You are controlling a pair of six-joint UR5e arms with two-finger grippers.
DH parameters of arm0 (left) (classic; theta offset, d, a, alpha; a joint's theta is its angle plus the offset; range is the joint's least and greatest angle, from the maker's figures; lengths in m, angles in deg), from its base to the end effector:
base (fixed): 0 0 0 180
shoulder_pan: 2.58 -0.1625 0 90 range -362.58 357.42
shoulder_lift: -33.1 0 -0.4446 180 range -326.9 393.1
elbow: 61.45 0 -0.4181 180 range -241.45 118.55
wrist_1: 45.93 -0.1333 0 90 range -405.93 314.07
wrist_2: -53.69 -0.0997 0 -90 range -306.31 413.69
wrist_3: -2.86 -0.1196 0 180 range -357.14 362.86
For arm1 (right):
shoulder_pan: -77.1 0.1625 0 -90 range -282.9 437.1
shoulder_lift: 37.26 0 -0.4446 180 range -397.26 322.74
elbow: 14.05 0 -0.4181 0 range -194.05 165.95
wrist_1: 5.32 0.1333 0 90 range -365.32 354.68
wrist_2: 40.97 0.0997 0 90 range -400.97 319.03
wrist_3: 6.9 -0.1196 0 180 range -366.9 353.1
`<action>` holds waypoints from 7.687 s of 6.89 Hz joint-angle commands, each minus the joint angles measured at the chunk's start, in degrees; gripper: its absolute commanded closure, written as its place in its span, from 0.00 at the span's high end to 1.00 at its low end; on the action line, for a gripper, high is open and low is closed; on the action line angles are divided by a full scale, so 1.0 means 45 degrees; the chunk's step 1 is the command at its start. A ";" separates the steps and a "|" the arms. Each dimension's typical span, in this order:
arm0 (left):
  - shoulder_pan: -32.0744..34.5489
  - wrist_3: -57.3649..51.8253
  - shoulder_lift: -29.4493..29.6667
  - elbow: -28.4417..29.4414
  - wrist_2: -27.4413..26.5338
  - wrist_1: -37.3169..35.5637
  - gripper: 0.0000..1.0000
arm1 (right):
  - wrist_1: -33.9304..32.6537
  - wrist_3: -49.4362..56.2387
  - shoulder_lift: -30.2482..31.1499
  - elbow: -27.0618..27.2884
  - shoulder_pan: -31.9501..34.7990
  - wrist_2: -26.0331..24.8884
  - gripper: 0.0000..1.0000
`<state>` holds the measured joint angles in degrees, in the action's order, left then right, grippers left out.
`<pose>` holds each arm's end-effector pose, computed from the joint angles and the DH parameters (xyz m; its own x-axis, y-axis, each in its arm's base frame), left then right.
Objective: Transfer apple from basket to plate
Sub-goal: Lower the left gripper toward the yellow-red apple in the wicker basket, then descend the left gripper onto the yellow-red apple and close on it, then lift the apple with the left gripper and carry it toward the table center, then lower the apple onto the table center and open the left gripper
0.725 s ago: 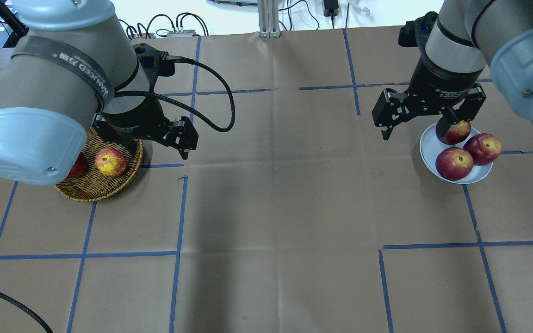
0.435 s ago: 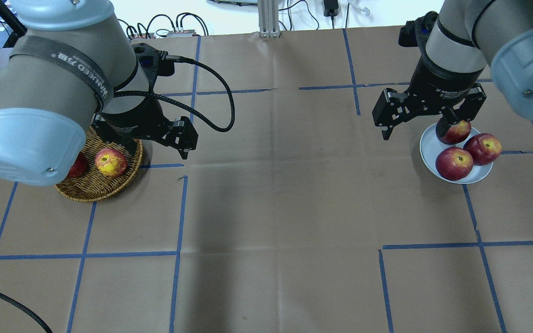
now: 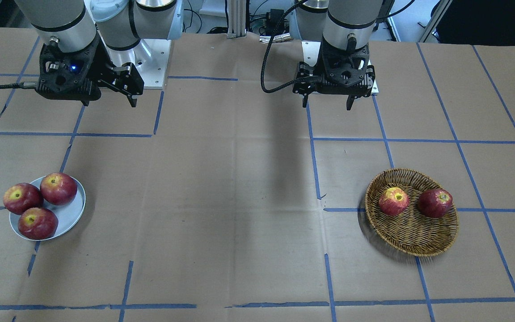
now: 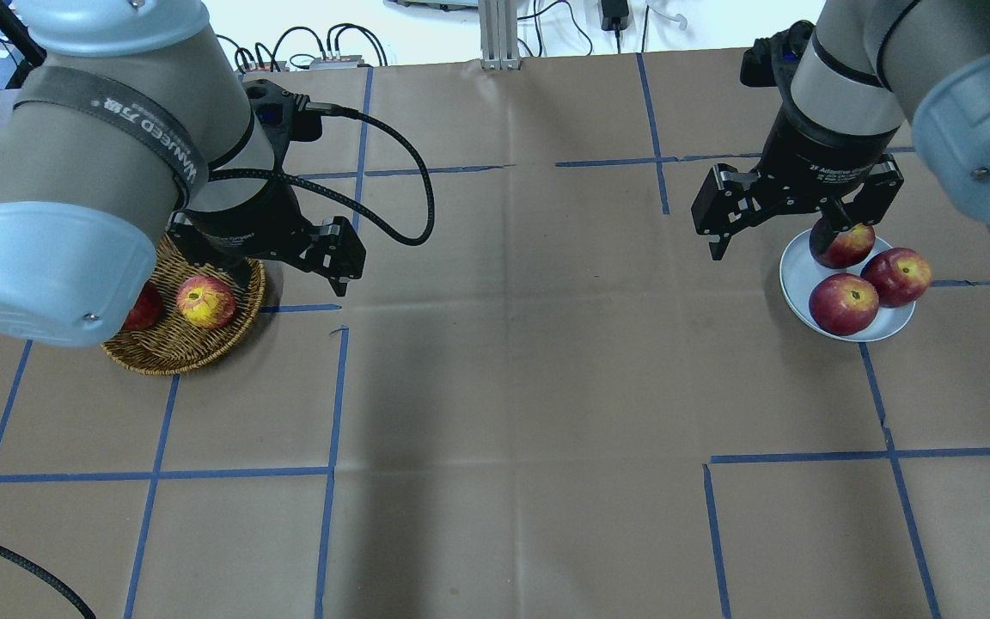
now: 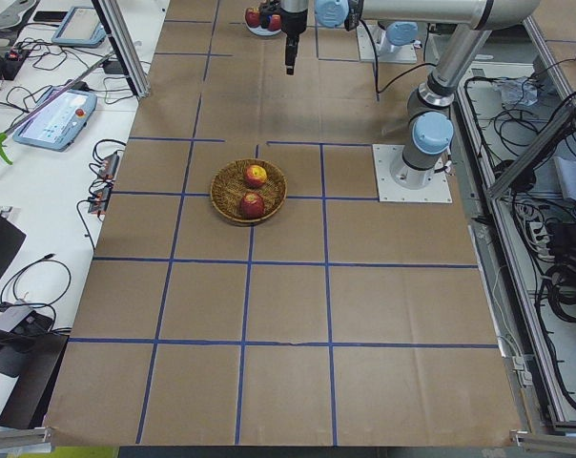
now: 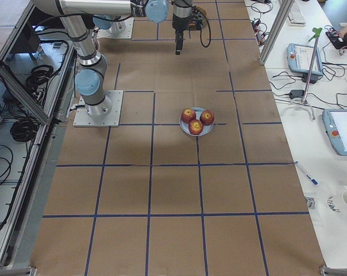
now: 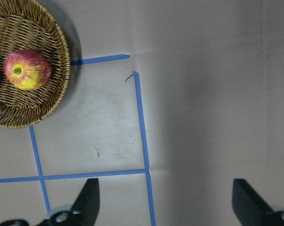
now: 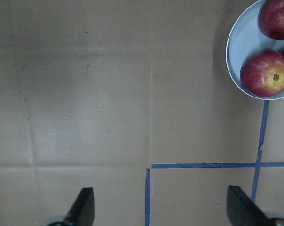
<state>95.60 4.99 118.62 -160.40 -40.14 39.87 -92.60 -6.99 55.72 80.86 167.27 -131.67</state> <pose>-0.1925 -0.4585 0.4534 -0.9922 0.1054 -0.0669 0.1055 0.9944 0.0022 0.1333 -0.4840 0.4651 -0.9999 -0.0024 0.0123 -0.0014 0.9967 0.0810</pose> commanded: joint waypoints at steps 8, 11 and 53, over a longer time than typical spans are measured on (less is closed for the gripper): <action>0.0039 0.0035 -0.0137 0.0876 -0.0165 0.0426 1.00 | 0.0000 0.0019 0.0000 0.0002 -0.0019 -0.0020 1.00; 0.0039 0.0152 -0.0449 0.0643 -0.0010 0.0699 1.00 | 0.0020 0.0019 0.0000 0.0002 -0.0019 -0.0020 1.00; 0.1416 0.1145 0.5794 0.3902 0.0284 -0.1548 0.99 | 0.0039 0.0058 -0.0019 0.0022 -0.0019 0.0039 1.00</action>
<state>106.12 16.68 151.28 -143.89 -38.80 23.09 -92.42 -6.73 55.64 80.96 167.21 -131.56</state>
